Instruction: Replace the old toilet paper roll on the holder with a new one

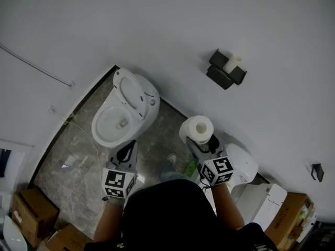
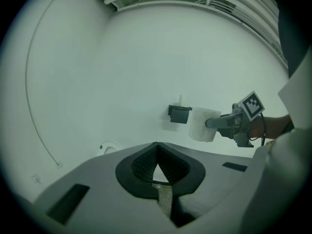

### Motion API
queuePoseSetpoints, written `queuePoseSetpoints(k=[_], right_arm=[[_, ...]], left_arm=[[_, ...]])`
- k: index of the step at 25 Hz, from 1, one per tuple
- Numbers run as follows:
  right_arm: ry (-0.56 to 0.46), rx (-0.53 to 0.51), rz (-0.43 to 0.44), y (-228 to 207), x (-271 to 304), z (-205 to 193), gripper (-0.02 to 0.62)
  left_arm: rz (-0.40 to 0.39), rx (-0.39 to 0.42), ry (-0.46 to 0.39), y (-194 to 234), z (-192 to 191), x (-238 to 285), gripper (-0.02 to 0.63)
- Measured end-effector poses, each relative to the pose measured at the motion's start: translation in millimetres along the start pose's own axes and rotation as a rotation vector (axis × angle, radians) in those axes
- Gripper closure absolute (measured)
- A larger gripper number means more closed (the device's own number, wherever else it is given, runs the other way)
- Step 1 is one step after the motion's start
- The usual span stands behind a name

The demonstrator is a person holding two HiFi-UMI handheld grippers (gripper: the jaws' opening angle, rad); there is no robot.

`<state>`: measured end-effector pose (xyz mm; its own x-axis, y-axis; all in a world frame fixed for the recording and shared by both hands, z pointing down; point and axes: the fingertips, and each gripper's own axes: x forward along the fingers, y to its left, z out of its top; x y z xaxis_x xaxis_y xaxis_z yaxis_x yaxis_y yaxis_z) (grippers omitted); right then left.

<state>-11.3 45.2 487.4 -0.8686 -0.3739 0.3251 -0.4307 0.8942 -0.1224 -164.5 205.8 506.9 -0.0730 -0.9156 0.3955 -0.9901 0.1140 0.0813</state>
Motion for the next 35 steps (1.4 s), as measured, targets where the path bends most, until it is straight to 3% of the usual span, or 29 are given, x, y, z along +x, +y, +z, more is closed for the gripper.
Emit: queuePoseSetpoints(k=[8, 18, 35], right_arm=[[-0.012, 0.033, -0.003, -91, 22, 23, 0.249], [-0.074, 0.107, -0.073, -189, 16, 39, 0.249], [-0.135, 0.203, -0.321, -229, -30, 41, 0.249]], left_arm=[[-0.027, 0.031, 0.032, -26, 44, 102, 0.592], [-0.072, 0.128, -0.009, -62, 105, 194, 0.592], [-0.312, 0.228, -0.032, -101, 150, 259, 0.591]])
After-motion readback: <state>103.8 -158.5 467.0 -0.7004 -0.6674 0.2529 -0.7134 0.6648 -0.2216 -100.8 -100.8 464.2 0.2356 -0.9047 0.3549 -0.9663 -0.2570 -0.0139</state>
